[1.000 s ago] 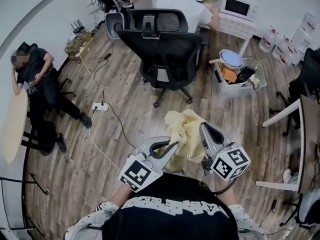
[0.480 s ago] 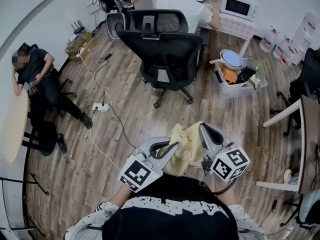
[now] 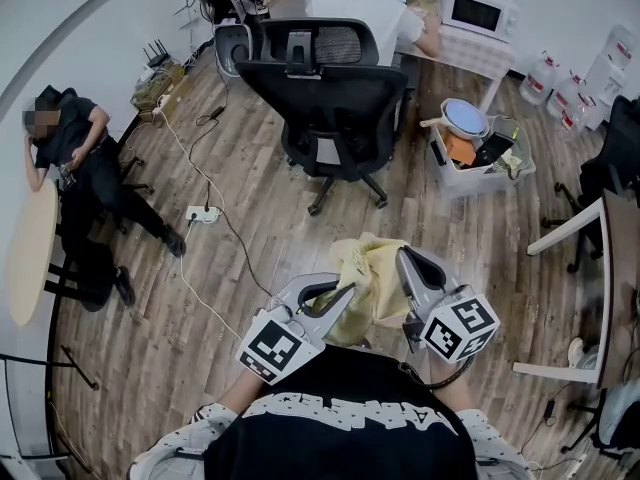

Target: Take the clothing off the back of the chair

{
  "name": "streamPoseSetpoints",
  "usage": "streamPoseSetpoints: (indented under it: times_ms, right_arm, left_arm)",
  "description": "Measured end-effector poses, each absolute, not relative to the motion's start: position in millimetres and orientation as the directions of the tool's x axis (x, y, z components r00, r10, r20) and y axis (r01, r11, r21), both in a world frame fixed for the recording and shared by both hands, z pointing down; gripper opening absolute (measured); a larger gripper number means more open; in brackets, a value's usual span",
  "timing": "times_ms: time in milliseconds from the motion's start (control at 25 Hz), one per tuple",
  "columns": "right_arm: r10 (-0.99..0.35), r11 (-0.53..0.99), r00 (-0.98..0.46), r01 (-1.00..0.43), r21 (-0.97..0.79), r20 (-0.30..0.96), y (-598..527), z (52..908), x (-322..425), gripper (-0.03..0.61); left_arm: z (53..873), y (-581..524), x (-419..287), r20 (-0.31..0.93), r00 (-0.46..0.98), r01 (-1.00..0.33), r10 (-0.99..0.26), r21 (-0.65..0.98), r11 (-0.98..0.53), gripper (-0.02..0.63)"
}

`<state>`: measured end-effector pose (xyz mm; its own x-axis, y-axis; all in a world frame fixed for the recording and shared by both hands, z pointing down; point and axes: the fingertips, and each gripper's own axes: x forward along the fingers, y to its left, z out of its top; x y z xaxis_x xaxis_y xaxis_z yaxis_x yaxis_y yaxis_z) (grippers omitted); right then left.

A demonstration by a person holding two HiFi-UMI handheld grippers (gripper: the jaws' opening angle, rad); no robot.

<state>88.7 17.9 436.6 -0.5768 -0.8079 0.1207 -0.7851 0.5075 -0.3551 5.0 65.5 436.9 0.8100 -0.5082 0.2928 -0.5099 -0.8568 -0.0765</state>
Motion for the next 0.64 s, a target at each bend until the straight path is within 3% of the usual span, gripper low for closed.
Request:
streamPoseSetpoints:
  times_ms: [640]
  right_arm:
    - [-0.796, 0.52, -0.591, -0.778, -0.353, 0.13, 17.0, 438.9, 82.9, 0.017]
  left_arm:
    - [440.1, 65.5, 1.6, 0.3, 0.807, -0.512, -0.509, -0.075, -0.856, 0.023]
